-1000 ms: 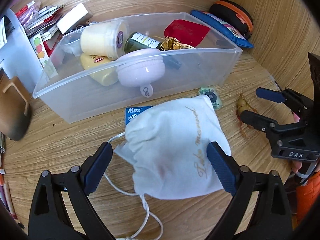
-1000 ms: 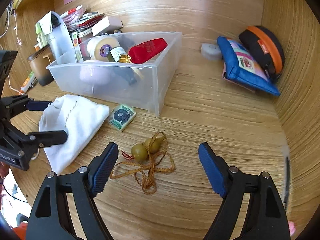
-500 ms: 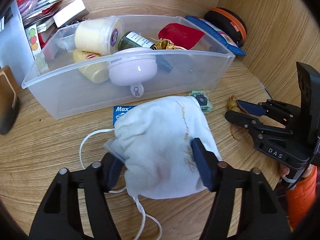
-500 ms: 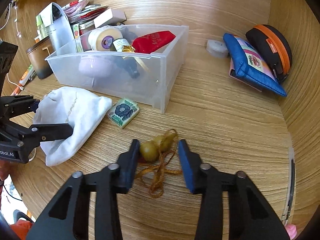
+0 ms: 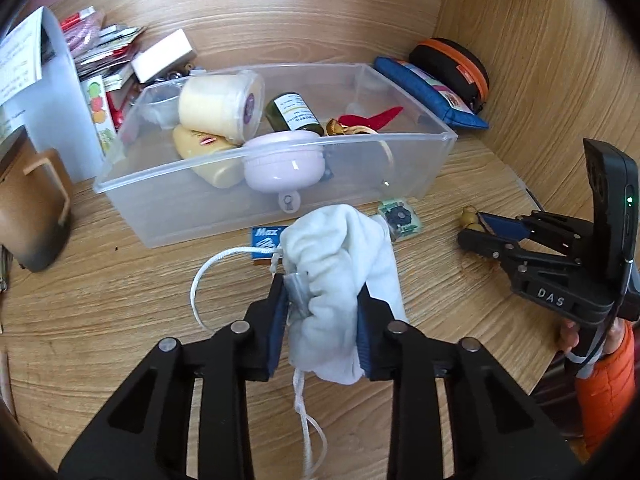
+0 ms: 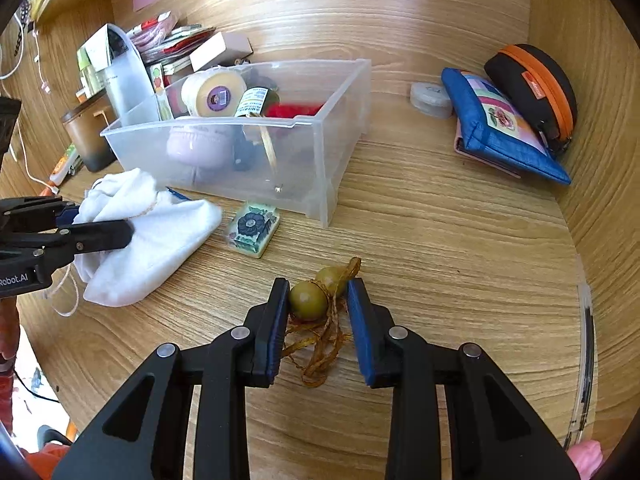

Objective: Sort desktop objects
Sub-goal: 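Grasp the white cloth bag with the left gripper while the right gripper grasps the gourd keychain, then carry the white bag and gourd keychain over the clear box with both grippers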

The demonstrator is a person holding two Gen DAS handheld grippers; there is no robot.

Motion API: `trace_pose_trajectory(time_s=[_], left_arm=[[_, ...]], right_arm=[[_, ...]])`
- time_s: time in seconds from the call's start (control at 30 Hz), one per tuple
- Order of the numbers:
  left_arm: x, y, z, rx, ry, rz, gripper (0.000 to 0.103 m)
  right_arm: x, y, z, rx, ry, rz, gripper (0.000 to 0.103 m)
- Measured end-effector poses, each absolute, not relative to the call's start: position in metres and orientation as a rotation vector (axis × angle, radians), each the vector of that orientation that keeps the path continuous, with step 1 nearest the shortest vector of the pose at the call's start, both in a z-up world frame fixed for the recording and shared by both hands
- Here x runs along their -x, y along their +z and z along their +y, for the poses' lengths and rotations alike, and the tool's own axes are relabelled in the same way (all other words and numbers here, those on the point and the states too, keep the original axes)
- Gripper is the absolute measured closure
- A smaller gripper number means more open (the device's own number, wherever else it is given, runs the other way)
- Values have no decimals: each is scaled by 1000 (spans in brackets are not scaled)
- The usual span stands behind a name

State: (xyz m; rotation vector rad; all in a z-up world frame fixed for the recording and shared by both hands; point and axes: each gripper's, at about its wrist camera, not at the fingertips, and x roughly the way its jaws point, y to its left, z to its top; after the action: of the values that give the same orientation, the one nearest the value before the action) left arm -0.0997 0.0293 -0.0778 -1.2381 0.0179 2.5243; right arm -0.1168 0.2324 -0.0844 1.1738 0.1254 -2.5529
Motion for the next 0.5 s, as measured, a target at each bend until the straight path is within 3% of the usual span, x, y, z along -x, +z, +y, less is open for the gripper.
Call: trace_pose_trajectory(time_s=[0.5], left_arm=[[85,-39,-6,1134,2636,-29,75]], right_arm=[[109,-49,236,-1070,-2567,75,76]])
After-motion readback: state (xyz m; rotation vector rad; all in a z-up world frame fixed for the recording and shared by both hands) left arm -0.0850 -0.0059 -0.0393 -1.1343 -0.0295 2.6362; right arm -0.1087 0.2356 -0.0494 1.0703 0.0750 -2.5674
